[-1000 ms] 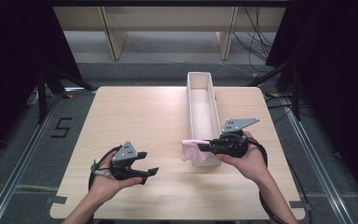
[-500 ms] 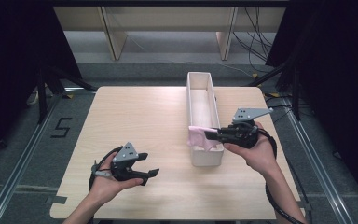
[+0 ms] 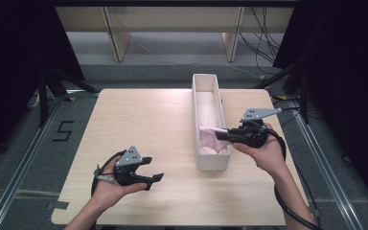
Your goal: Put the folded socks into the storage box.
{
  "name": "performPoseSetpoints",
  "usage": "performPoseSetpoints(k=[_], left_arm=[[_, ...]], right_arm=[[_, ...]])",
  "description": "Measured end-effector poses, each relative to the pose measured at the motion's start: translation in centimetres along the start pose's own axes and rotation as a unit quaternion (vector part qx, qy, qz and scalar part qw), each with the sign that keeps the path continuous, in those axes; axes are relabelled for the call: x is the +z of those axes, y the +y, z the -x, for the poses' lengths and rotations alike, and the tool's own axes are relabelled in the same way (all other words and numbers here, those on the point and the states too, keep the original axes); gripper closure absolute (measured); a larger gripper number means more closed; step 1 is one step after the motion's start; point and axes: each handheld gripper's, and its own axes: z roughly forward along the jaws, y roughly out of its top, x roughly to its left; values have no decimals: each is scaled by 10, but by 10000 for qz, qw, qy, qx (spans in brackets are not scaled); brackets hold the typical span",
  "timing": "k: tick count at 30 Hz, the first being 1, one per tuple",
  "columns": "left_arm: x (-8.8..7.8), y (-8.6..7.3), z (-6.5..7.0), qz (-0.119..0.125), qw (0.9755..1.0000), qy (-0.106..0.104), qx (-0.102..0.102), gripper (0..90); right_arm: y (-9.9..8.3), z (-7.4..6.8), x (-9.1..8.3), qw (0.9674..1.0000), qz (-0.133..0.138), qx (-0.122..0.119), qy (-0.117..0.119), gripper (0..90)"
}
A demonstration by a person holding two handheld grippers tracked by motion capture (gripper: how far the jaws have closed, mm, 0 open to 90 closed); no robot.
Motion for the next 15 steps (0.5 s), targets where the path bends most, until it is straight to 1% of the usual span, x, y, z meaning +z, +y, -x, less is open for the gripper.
performPoseSetpoints(k=[1,2,3,4,5,7,8,9,10,11,12,13,15], left_arm=[[0,0,0,1,10000,-22,-5,269],[0,0,0,-3,10000,-19,-13,269],[0,0,0,-18,10000,8,-20,269],[1,-1,0,34,10000,-14,-11,270],[1,-1,0,27,10000,2,-12,270],[2,-1,0,28,10000,-13,-16,270],[2,-1,0,34,10000,-6,-16,272],[2,-1,0,30,10000,-8,-14,272],[2,-1,0,32,10000,-49,-11,272],[2,-1,0,30,10000,-52,-11,272],[3,-2,1,38,10000,-7,-23,272],[3,-2,0,36,10000,-24,-4,272],[3,-2,0,24,10000,-36,-1,272]], right_arm=[[-1,1,1,10000,-24,27,22,817],[-2,3,2,10000,-39,-1,-41,817],[-3,4,4,10000,-63,49,4,817],[-4,5,5,10000,-75,30,-44,817],[-5,5,6,9998,-147,165,-27,817],[-7,8,8,9999,-113,77,-61,817],[-8,9,8,9998,-155,30,-109,817],[-9,10,10,9998,-192,94,-41,817],[-10,9,10,9997,-212,108,-86,817],[-11,9,12,9998,-156,118,-105,816],[-11,10,13,9997,-191,144,-86,816],[-11,11,13,9996,-235,104,-73,817],[-12,12,14,9996,-233,93,-102,816]])
